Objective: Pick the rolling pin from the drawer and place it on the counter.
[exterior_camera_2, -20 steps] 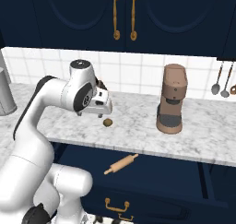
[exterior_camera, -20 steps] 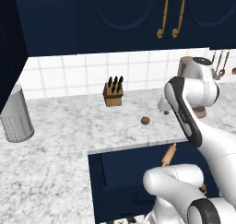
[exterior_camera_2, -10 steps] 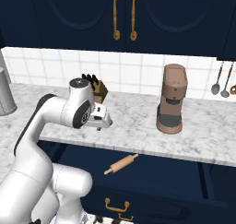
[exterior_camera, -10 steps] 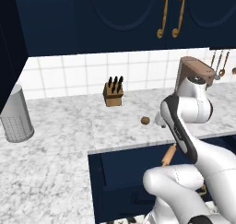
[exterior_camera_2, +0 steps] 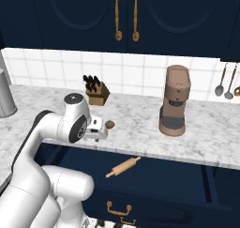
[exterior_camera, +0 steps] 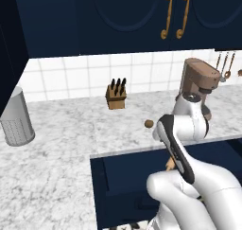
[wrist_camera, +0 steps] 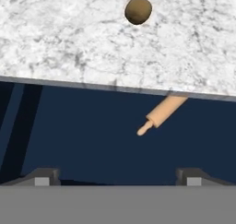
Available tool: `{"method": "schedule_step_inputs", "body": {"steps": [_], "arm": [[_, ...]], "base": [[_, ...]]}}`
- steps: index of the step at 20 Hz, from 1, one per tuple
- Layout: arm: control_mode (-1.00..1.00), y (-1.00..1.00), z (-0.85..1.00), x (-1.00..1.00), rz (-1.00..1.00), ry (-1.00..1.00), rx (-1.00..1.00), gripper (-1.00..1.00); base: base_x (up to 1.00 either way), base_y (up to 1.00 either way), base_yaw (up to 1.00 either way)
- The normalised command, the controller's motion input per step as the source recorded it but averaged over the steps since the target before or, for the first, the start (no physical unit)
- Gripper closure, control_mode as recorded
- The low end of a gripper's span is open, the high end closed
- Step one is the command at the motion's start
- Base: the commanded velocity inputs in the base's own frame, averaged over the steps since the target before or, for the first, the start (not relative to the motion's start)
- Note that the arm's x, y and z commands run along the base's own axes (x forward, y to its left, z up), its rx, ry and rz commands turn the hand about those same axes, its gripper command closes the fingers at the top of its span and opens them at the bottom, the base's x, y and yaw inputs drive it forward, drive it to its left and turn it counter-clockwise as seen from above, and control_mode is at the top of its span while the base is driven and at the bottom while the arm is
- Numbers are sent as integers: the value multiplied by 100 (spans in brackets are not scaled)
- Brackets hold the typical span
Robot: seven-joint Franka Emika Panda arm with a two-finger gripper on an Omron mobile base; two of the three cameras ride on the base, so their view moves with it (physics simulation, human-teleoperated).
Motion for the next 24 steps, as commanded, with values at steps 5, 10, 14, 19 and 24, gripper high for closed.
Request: {"method": "schedule_step_inputs", "body": {"steps": [5,10,14,19,24], "arm": [[100,0,0,0,0,0,0,-100],[100,0,0,0,0,0,0,-100],[100,0,0,0,0,0,0,-100],[100,0,0,0,0,0,0,-100],[-100,-7,-6,16,0,0,1,-100]], "base": [[-35,-37,0],[-39,-51,0],[-57,-22,0],[-66,-1,0],[-7,-2,0]]}}
